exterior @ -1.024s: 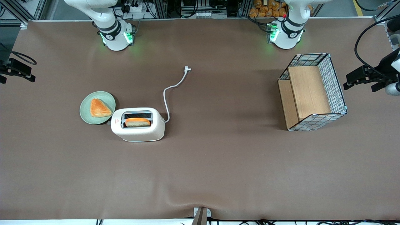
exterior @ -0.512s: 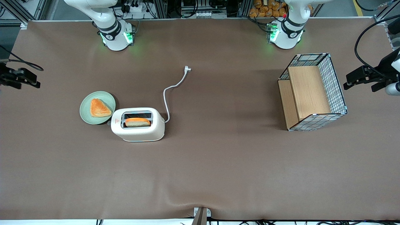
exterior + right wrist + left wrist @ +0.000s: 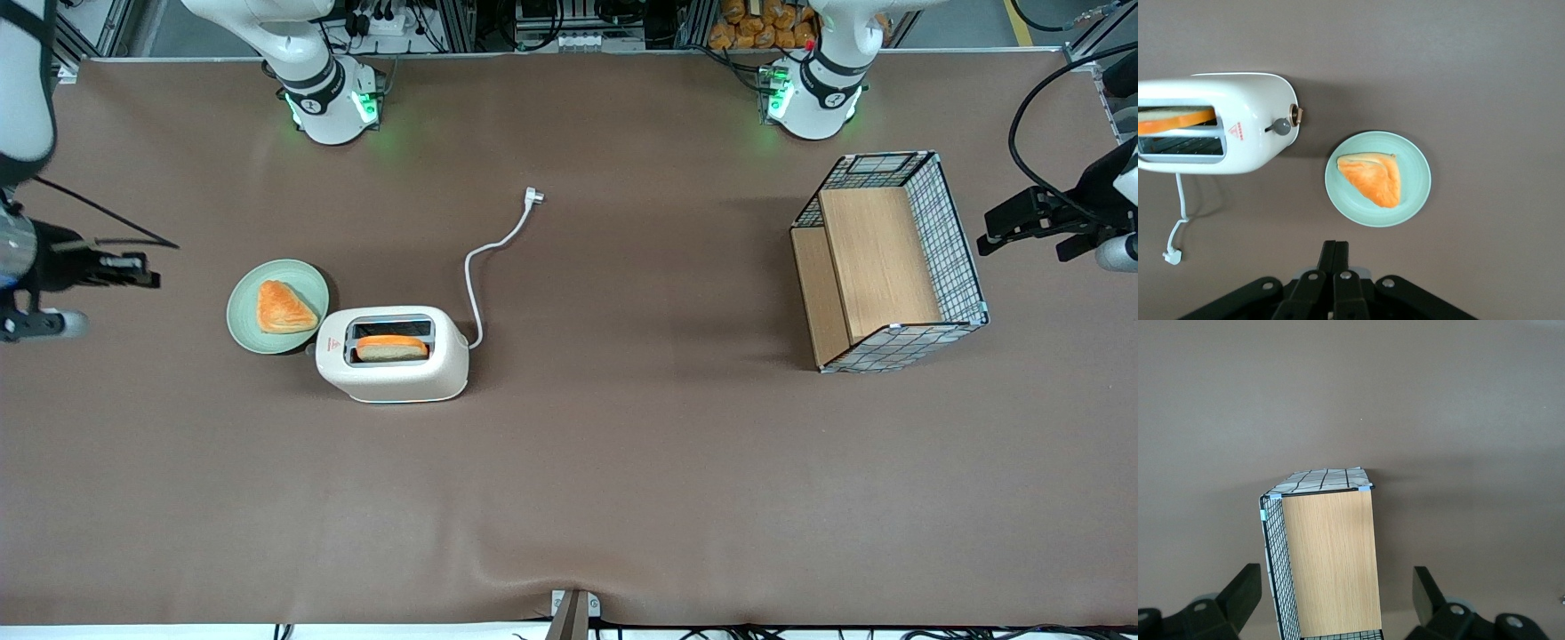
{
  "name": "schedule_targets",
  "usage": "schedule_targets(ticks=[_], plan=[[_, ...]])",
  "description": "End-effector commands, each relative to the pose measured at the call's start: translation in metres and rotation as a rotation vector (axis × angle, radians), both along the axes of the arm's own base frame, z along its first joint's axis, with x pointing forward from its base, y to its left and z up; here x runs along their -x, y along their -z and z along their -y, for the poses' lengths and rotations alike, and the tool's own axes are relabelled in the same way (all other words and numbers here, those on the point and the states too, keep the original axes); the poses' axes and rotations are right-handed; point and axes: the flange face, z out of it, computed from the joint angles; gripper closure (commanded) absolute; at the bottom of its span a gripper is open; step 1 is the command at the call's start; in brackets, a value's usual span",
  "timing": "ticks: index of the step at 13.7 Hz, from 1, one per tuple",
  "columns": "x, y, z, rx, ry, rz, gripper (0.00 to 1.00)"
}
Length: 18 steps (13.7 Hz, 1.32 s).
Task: Press toaster button with right arm
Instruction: 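Move the right gripper toward the toaster's side lever beside the plate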
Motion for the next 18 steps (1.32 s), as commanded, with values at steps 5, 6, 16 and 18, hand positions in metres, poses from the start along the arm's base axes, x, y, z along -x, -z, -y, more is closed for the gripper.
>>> schedule_targets(ticks=[5, 6, 16, 18], plan=[[-0.032, 0.076, -0.019, -0.089, 0.01, -0.044, 1.0], [-0.036, 0.084, -0.022, -0.106, 0.018, -0.041, 1.0], [-0.046, 0.122, -0.043, -0.156, 0.033, -0.062, 1.0], [-0.048, 0.137, -0.042, -0.153, 0.038, -0.076, 1.0]])
